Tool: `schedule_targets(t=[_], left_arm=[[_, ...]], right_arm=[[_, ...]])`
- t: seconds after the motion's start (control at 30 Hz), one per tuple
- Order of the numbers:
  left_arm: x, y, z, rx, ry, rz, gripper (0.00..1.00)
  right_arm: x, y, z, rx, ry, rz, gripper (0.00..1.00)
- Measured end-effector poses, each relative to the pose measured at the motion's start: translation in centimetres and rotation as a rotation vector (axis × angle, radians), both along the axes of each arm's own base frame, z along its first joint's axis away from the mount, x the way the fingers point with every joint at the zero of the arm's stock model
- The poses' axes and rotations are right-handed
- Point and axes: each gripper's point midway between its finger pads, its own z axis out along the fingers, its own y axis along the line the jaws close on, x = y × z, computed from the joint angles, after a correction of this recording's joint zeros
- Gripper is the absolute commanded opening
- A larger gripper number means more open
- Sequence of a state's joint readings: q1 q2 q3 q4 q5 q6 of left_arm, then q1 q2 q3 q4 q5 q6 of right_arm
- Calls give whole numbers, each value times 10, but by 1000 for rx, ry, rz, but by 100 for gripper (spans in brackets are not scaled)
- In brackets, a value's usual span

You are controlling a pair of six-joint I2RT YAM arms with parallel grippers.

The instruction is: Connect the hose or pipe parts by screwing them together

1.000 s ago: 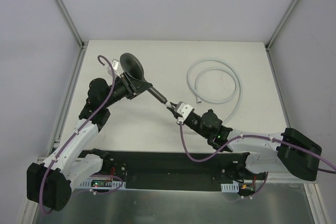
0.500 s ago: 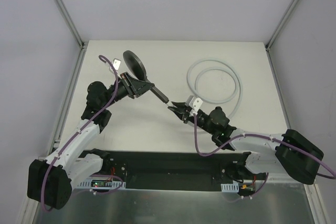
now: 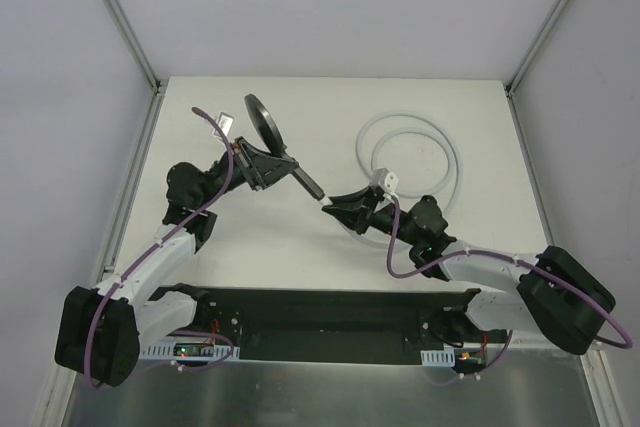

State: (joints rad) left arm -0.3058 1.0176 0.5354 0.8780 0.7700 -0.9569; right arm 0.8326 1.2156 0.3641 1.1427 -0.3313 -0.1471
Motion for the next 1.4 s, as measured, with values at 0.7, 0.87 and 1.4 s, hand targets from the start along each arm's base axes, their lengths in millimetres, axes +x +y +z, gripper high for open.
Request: schedule_targets(t=[0.7, 0.87, 1.4], left_arm=[[-13, -9, -29, -35, -55, -132, 0], [-8, -11, -41, -43, 20, -138, 0], [-5, -10, -47, -29, 7, -111, 0]], right_arm=[[-21, -2, -29, 40, 396, 242, 1], [-21, -5, -36, 34, 472, 252, 1], [-15, -2, -44, 58, 649, 278, 45]])
